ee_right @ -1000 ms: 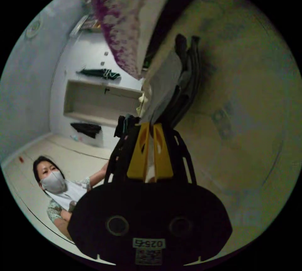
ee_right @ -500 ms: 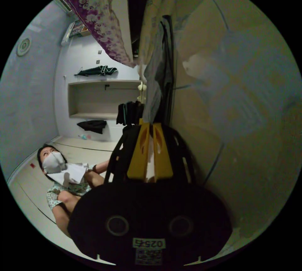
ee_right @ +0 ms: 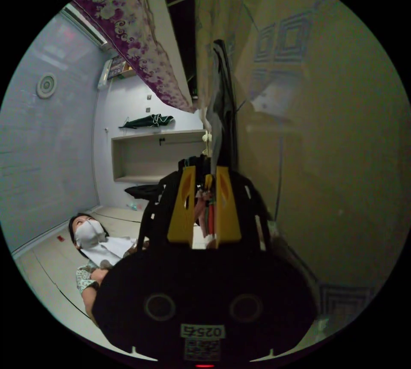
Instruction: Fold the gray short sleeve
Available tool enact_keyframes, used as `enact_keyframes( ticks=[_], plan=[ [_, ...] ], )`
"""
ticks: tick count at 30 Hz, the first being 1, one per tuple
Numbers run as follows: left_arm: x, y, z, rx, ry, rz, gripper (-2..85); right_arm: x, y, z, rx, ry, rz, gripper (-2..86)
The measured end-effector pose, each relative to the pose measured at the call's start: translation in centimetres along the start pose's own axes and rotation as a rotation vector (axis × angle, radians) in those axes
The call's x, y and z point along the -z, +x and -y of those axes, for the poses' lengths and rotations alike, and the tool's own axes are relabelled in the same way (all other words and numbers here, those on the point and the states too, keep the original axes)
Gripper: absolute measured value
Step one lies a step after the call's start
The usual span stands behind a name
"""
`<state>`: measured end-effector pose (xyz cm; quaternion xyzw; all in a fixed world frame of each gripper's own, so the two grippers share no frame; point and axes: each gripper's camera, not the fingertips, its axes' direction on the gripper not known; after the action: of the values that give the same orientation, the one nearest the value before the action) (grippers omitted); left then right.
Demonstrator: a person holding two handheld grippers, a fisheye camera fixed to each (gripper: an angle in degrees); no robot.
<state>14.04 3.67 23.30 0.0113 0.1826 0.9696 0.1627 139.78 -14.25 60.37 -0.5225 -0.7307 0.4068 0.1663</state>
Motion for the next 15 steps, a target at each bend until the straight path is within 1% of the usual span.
enact_keyframes(
  ticks=[2,3,6,9,13,15],
  plan=[
    [1.5,-0.8,-0.5,0.018,0.049,-0.01,-0.2,1.6,0.1,-1.3,-0.009,0.014,0.001,8.6],
    [2.5,-1.2,-1.0,0.025,0.087,-0.023,1.5,2.7,0.2,-2.2,-0.016,0.042,0.008,9.7],
    [3.9,-2.0,-2.3,0.059,0.098,-0.003,4.8,4.4,0.2,-4.7,-0.036,0.074,0.016,13.0],
    [3.3,-2.6,-4.4,0.094,0.054,0.066,6.9,4.6,0.1,-7.7,-0.082,0.099,-0.013,17.0],
    [1.9,-3.4,-6.9,0.124,0.102,0.085,11.3,3.7,0.3,-10.6,-0.126,0.145,-0.036,21.4],
    [0.9,-3.9,-7.3,0.116,0.142,0.093,12.5,3.6,1.0,-11.6,-0.144,0.25,-0.022,22.1]
  ],
)
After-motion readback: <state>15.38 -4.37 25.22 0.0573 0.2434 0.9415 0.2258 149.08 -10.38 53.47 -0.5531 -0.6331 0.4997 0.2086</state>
